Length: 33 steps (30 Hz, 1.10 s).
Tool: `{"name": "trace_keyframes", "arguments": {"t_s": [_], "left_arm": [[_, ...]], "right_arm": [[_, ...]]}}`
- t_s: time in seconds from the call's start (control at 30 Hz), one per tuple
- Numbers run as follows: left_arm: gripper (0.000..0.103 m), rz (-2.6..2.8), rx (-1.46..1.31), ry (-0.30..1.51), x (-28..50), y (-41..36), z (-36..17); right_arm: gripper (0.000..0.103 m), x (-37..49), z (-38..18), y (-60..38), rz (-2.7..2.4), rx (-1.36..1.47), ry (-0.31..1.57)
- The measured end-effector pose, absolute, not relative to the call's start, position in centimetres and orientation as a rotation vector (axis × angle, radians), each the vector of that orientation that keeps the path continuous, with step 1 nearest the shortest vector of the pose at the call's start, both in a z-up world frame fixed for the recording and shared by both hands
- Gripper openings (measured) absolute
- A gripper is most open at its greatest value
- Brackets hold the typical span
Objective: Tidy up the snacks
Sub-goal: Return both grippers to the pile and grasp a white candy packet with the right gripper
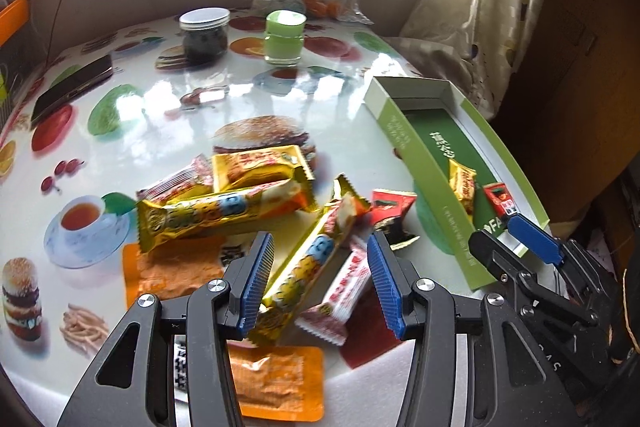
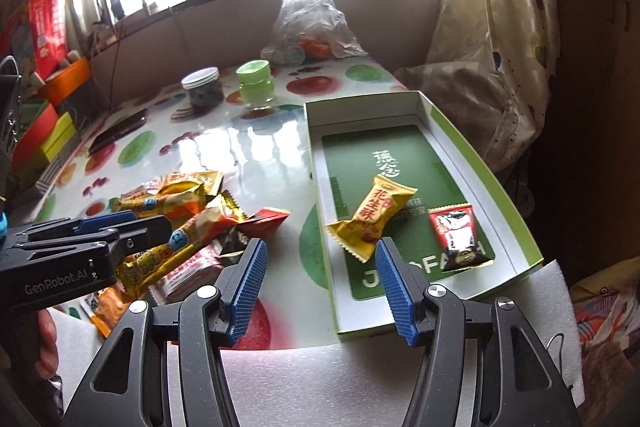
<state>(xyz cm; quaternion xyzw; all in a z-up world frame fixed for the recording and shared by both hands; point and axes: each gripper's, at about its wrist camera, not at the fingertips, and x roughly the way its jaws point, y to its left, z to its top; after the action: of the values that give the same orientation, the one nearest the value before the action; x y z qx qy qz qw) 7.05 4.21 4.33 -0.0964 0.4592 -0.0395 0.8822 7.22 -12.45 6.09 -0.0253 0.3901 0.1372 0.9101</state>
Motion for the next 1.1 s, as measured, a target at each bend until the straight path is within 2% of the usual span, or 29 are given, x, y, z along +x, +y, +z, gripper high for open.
{"name": "trace_keyframes", "arguments": {"t_s": [0.5,1.1], "left_arm": [[0.050,0.041,-0.269,0.968,4.8,10.1,3.1],[0.050,0.055,-0.313,0.970,3.7,12.1,2.4]], "right_arm": [[0.057,6.9,4.1,-7.9,0.425,-0.023,0.899],[0.057,8.2,1.9,-4.6,0.430,0.027,0.994]]}}
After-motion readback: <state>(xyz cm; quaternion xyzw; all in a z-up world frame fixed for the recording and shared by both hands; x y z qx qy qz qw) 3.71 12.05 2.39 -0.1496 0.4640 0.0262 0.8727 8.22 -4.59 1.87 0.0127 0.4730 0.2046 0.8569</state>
